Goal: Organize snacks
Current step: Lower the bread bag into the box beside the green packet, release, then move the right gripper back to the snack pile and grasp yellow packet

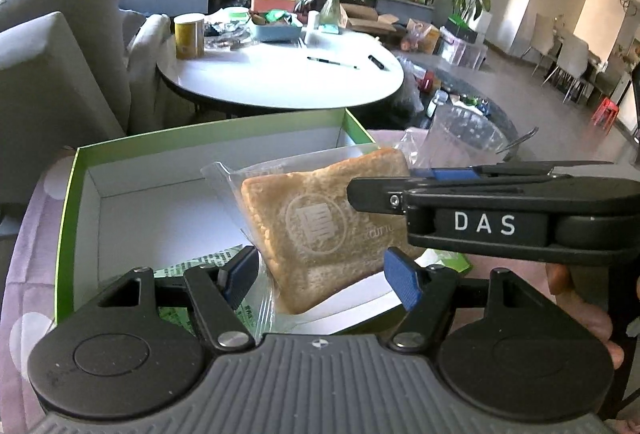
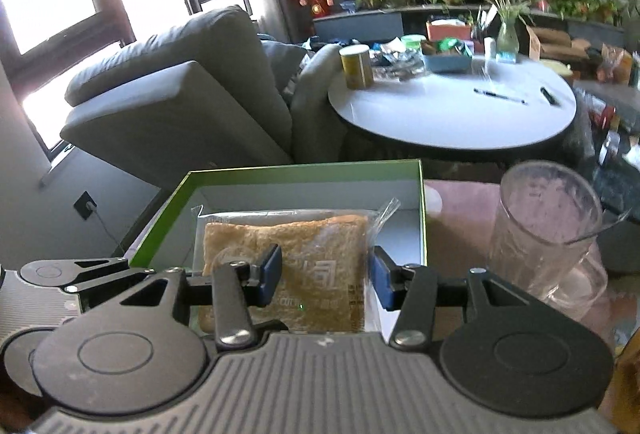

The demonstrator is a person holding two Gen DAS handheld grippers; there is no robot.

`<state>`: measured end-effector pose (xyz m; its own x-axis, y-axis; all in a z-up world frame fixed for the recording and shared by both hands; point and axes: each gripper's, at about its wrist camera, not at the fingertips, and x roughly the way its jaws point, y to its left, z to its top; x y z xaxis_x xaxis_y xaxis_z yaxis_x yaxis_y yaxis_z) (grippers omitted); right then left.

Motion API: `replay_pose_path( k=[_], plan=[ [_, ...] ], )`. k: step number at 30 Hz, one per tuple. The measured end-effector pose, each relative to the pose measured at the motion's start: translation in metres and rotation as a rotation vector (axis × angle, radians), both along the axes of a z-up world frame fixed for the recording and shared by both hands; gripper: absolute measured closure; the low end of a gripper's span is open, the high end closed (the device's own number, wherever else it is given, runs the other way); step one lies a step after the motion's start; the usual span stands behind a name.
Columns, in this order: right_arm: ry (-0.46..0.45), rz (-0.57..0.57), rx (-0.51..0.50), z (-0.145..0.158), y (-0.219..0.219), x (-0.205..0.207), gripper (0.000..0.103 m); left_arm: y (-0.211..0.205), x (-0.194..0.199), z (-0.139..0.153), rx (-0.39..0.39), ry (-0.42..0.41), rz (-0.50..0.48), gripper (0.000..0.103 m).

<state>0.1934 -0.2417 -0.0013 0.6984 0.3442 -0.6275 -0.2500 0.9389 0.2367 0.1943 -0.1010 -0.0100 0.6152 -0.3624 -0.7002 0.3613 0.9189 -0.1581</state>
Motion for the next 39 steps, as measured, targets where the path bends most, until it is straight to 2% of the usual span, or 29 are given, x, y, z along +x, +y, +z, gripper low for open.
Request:
replay_pose_path(
  k=[11, 20, 23, 28, 39],
  plan=[
    [0.05, -0.003, 0.014, -0.015, -0.007, 0.004, 0.068, -0.006, 0.009, -0.015, 0.034, 0.048, -0.011, 0.037],
    [0.082, -0.012, -0.029, -0.022, -0.003, 0.001, 0.066, -0.005, 0.004, -0.019, 0.042, 0.052, -0.03, 0.036],
    [0.062, -0.027, -0.027, -0.019, -0.006, -0.001, 0.061, 0.0, 0.0, -0.014, 0.038, 0.042, -0.027, 0.035],
    [0.036, -0.025, -0.007, -0.009, -0.01, -0.009, 0.061, 0.004, -0.007, -0.009, 0.044, 0.019, -0.022, 0.032],
    [0.015, 0.007, 0.012, 0.0, -0.009, -0.036, 0.061, 0.028, -0.04, 0.001, 0.054, -0.024, -0.003, 0.03]
  ],
)
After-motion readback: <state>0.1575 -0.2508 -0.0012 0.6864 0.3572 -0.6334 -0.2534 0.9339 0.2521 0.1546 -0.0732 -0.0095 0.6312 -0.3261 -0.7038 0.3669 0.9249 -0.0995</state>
